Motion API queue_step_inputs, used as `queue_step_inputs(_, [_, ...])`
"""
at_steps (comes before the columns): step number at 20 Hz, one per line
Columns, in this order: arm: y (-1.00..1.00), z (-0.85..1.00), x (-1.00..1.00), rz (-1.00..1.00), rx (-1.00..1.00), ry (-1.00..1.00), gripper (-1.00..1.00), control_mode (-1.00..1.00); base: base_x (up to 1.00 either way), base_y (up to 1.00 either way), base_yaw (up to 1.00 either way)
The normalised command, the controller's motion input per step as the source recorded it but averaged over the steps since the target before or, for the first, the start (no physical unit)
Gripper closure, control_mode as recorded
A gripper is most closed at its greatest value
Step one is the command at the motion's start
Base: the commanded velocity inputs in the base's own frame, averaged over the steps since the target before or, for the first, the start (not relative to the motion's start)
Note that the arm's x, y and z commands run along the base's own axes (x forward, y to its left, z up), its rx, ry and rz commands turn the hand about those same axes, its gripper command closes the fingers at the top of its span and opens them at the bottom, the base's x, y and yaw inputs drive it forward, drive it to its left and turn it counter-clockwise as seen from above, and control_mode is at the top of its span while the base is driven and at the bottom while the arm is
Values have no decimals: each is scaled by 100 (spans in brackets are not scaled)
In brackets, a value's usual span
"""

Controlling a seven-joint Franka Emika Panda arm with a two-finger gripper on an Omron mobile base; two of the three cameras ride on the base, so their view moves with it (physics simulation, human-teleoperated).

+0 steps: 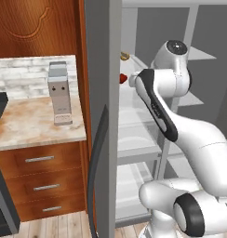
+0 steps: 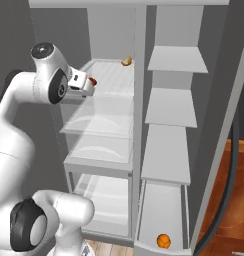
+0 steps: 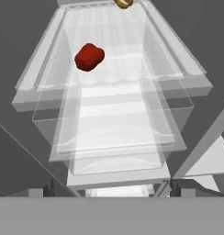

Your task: Take the bell pepper and orange from the fridge shelf and place them in the freezer drawer to begin freezing them.

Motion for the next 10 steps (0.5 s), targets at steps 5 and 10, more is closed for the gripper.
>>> queue_step_inputs(5, [0,-11,16,-2,0,1,-100,-100,0,0,0])
queue_step_inputs(10, [14,-32,63,-14,4,0,-100,-100,0,0,0])
